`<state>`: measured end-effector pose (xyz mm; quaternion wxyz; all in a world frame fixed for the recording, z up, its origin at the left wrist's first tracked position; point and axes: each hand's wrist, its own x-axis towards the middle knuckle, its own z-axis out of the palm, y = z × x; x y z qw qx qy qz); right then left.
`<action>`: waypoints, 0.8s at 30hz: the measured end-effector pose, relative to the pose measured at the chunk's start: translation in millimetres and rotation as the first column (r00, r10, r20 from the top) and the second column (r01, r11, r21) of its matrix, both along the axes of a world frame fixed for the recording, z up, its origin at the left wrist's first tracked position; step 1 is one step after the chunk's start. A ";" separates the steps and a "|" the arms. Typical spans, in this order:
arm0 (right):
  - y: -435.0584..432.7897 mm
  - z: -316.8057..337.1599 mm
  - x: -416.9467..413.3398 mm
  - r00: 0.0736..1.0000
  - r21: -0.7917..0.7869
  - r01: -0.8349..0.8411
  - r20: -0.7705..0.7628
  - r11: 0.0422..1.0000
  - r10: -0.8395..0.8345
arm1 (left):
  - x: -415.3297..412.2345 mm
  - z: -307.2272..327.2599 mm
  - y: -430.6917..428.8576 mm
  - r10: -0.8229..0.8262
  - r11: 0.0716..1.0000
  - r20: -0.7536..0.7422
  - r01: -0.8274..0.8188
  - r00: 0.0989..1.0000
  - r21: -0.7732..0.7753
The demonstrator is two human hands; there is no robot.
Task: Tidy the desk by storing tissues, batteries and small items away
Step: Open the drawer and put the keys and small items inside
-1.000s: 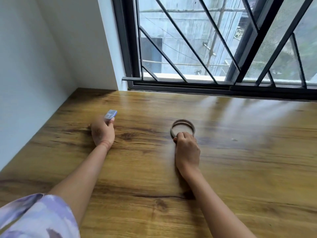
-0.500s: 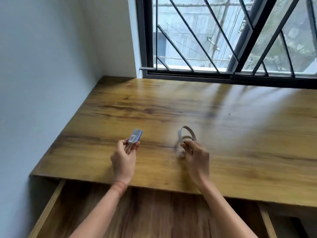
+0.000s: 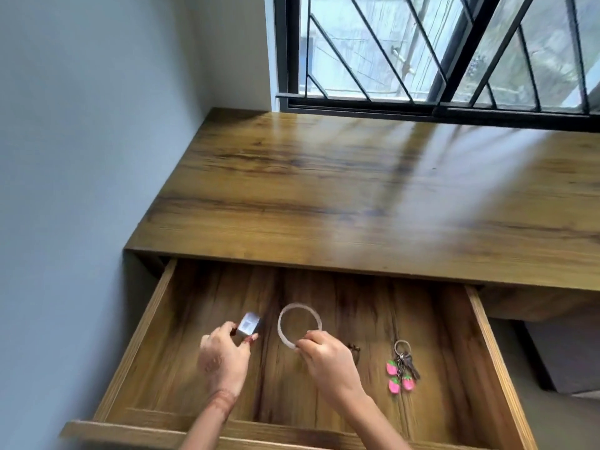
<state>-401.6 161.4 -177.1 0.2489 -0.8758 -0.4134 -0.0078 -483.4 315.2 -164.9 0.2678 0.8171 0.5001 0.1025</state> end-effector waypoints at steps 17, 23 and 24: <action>-24.9 25.7 -53.8 0.992 -0.030 0.129 -0.011 0.991 -0.129 | -46.7 20.3 -23.9 -0.321 0.943 -0.041 0.323 0.946 0.082; -53.9 24.5 -71.7 0.983 -0.171 0.184 0.013 0.968 -0.185 | -62.8 11.1 -27.1 -0.409 0.900 -0.030 0.409 0.912 0.148; -54.5 25.3 -72.2 0.986 -0.189 0.167 0.023 0.968 -0.166 | -62.0 10.9 -27.3 -0.430 0.885 -0.036 0.429 0.902 0.181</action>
